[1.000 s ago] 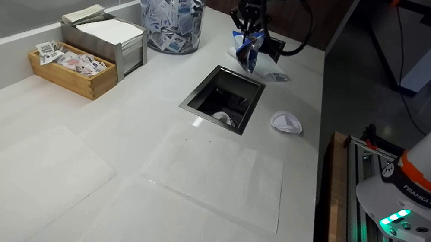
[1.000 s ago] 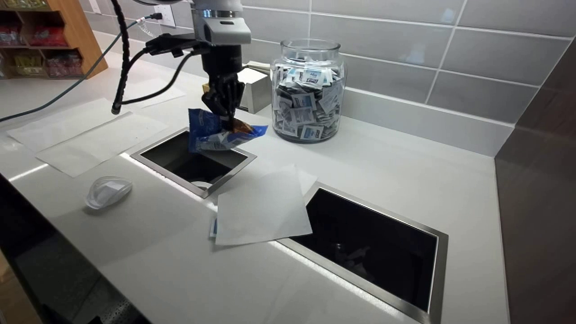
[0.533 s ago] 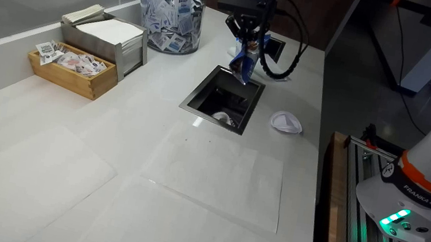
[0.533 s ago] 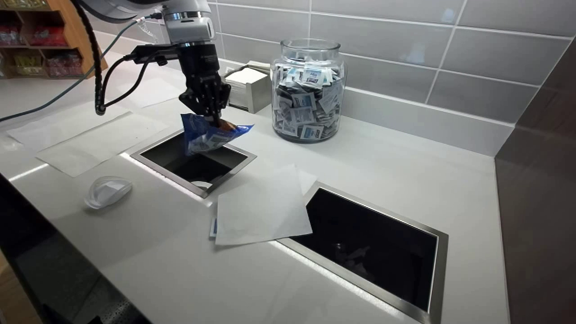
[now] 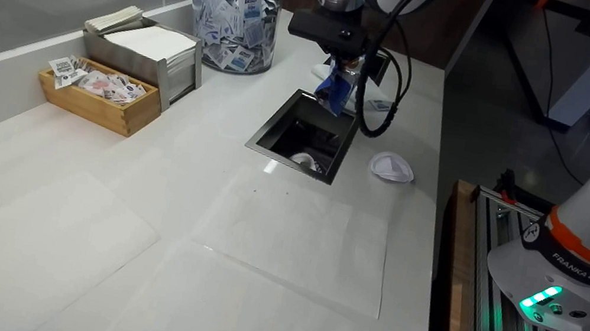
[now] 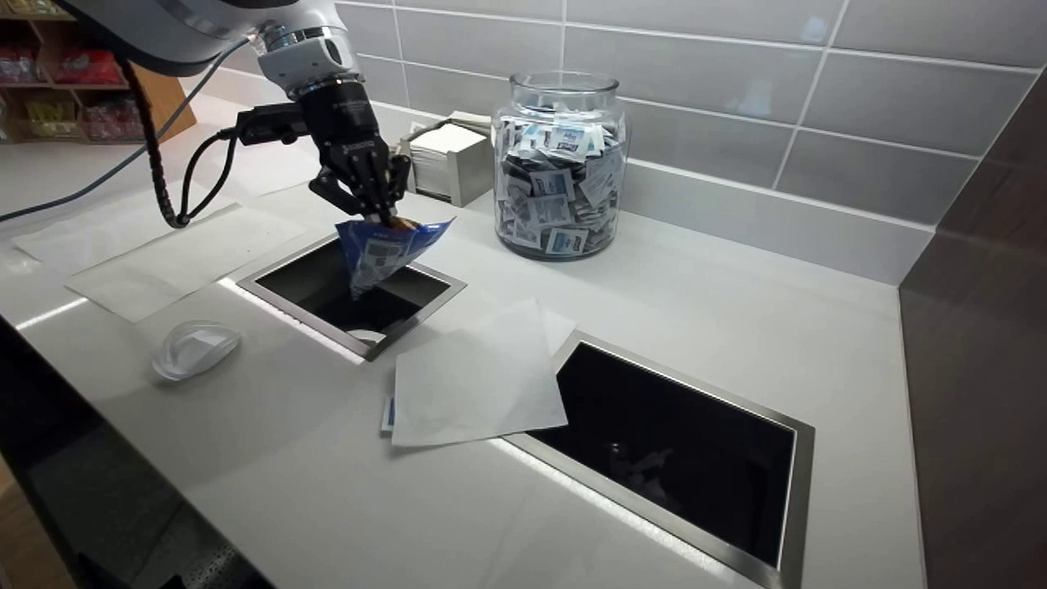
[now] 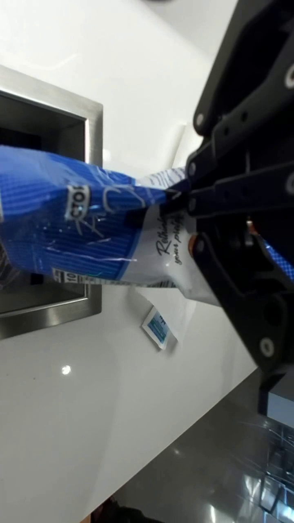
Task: Pour the contents in the blue packet into the trash chute on the left
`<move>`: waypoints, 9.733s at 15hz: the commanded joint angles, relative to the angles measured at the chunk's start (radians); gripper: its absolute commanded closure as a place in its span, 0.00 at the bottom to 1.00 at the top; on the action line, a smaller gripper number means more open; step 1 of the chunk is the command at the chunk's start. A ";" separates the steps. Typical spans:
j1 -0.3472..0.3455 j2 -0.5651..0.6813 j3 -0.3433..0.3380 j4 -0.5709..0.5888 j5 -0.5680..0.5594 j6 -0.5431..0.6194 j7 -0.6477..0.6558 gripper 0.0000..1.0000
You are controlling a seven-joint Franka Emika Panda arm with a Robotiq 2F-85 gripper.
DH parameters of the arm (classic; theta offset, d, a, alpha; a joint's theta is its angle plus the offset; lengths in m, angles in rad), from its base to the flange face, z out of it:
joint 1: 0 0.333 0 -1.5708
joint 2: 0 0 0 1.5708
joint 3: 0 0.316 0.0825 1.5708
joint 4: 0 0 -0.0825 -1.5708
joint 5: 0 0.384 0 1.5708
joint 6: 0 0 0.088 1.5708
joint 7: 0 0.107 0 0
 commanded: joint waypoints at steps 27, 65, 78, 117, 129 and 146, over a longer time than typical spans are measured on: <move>0.023 -0.036 0.130 0.010 -0.325 -0.260 0.225 1.00; 0.061 -0.031 0.180 0.039 -0.430 -0.455 0.276 1.00; 0.026 -0.066 0.177 0.006 -0.373 -0.138 0.193 1.00; 0.003 -0.111 0.149 -0.030 -0.184 -0.003 -0.038 1.00; -0.015 -0.120 0.134 -0.036 -0.059 0.003 -0.155 1.00; -0.076 -0.052 0.078 -0.011 0.917 0.341 -0.910 1.00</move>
